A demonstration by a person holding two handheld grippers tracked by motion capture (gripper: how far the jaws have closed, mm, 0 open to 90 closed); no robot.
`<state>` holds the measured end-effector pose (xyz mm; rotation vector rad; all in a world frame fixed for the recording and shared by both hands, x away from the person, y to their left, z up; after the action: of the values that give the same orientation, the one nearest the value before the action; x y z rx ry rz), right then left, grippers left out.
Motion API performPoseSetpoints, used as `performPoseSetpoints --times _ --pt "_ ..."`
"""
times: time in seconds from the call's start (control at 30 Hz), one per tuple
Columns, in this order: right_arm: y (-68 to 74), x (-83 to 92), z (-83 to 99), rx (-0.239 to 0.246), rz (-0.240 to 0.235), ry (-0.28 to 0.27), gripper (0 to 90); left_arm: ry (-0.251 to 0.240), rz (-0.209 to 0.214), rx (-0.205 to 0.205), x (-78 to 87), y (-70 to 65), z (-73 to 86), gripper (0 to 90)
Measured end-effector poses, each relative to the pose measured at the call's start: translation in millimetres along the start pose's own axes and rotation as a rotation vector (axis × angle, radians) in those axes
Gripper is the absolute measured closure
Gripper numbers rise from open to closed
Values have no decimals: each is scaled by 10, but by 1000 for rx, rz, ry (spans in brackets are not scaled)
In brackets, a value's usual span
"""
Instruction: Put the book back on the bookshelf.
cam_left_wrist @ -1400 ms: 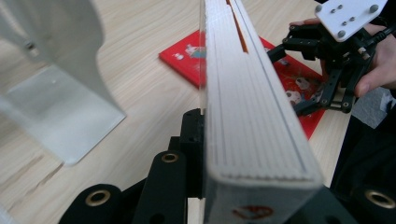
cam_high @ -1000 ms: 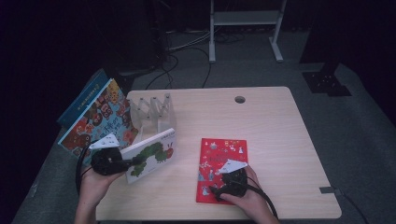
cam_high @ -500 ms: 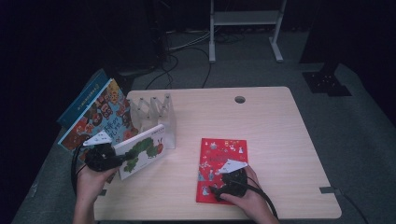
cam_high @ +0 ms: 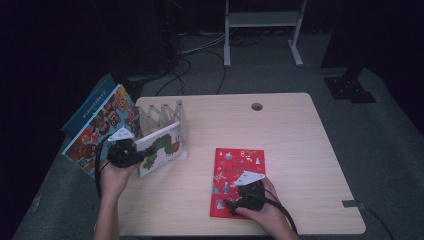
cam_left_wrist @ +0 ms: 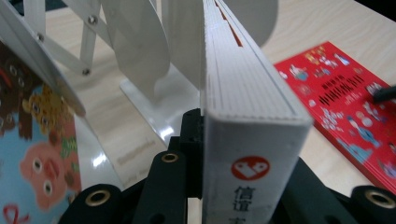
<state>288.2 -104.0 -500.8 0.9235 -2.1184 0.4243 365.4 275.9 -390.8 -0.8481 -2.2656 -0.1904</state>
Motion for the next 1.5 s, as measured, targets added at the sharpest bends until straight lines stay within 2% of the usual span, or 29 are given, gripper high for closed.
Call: performPoseSetpoints --times 0.27,0.37,0.67,0.8,0.9,1.1,1.27,1.5 --pt "-4 0 1 7 -1 1 0 -24 -47 27 -238 76 -114 755" --pt "-4 -1 0 6 0 0 0 -27 -68 25 -314 83 -116 754" --pt "-2 -1 0 3 0 0 0 -47 -79 45 -434 80 -58 752" --pt "-2 -1 0 4 1 0 0 -40 -80 47 -475 71 -29 751" --pt "-2 -1 -1 3 0 0 0 -18 -86 36 -483 67 -29 751" --pt "-1 -1 -1 2 0 0 0 19 -84 44 -558 60 5 750" --pt "-2 -1 0 3 0 0 0 27 -85 45 -568 58 19 750" --pt "-1 -1 -1 3 0 0 0 76 -86 37 -597 70 97 748"
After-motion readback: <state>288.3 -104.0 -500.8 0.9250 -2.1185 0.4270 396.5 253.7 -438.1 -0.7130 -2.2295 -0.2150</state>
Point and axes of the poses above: each handheld gripper's, and its own axes: x roughly backward along the jaws, z roughly out of its underside, y roughly to its left, the point moved 1 cm from there along -x, roughly forward along the jaws, and after that the axes turned 5 degrees about y, right-handed, at the moved point
